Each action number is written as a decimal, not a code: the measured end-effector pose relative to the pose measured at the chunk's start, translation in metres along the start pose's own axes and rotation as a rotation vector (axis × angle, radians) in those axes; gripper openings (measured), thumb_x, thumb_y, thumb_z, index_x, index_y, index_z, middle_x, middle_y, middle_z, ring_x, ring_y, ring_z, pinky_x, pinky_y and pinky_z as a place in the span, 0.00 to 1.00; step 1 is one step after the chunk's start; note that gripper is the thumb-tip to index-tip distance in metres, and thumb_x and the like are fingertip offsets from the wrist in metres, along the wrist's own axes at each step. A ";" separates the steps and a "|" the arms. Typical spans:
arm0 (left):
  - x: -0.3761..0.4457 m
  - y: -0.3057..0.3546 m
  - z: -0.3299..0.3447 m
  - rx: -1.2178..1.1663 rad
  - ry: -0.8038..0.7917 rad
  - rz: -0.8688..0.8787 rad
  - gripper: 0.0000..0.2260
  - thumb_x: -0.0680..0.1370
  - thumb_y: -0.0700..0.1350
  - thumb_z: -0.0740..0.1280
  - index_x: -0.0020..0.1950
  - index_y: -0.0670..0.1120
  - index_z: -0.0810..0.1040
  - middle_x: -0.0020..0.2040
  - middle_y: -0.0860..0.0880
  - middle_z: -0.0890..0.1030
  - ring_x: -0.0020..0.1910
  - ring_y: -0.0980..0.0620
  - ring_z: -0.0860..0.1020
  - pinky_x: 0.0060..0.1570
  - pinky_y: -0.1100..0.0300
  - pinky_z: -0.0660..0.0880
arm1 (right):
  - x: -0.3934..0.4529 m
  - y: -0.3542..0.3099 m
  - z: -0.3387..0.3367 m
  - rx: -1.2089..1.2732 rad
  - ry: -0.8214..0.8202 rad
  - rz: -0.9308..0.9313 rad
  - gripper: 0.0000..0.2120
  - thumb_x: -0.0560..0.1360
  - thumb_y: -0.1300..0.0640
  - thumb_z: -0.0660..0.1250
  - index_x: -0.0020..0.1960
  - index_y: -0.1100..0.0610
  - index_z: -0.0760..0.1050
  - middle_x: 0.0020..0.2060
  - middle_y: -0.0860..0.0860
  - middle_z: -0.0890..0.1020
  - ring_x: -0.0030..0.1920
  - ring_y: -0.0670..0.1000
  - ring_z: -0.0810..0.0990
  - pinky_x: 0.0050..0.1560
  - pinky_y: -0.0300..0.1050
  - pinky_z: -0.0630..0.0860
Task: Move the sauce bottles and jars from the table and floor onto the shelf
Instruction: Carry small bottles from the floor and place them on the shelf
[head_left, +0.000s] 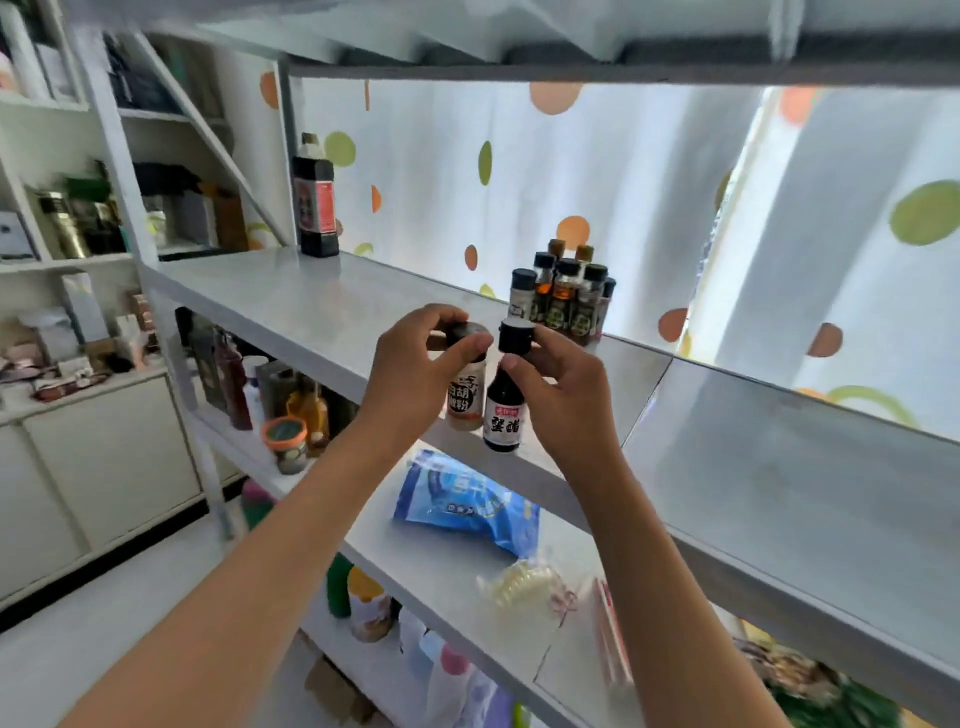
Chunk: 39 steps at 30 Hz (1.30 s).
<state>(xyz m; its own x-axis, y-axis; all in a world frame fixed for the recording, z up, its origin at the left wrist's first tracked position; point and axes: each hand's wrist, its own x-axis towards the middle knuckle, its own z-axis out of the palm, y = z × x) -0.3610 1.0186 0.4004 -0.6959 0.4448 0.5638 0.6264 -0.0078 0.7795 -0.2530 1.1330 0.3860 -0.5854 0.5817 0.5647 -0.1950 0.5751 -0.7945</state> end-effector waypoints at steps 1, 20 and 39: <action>0.012 -0.006 0.007 -0.021 -0.018 0.009 0.10 0.75 0.51 0.72 0.52 0.51 0.77 0.45 0.60 0.79 0.43 0.69 0.77 0.40 0.78 0.71 | 0.010 0.006 0.001 -0.027 0.021 0.004 0.10 0.75 0.61 0.70 0.56 0.52 0.81 0.44 0.47 0.87 0.48 0.47 0.85 0.53 0.57 0.81; 0.190 -0.065 0.106 -0.055 -0.334 0.261 0.12 0.75 0.49 0.73 0.54 0.44 0.81 0.43 0.50 0.83 0.41 0.53 0.80 0.44 0.66 0.75 | 0.161 0.079 -0.008 -0.386 0.339 0.334 0.13 0.77 0.61 0.68 0.61 0.57 0.75 0.49 0.50 0.82 0.53 0.53 0.82 0.57 0.54 0.80; 0.189 -0.082 0.161 0.180 -0.199 0.306 0.09 0.75 0.48 0.73 0.49 0.43 0.83 0.43 0.45 0.82 0.43 0.47 0.79 0.42 0.60 0.69 | 0.159 0.126 -0.018 -0.550 0.066 0.463 0.22 0.73 0.58 0.73 0.63 0.57 0.69 0.52 0.52 0.80 0.52 0.54 0.78 0.46 0.45 0.70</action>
<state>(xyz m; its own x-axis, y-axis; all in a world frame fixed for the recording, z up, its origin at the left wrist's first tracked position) -0.4870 1.2474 0.3992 -0.3974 0.6107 0.6850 0.8579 -0.0178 0.5135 -0.3563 1.3087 0.3799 -0.4599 0.8595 0.2230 0.4963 0.4571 -0.7381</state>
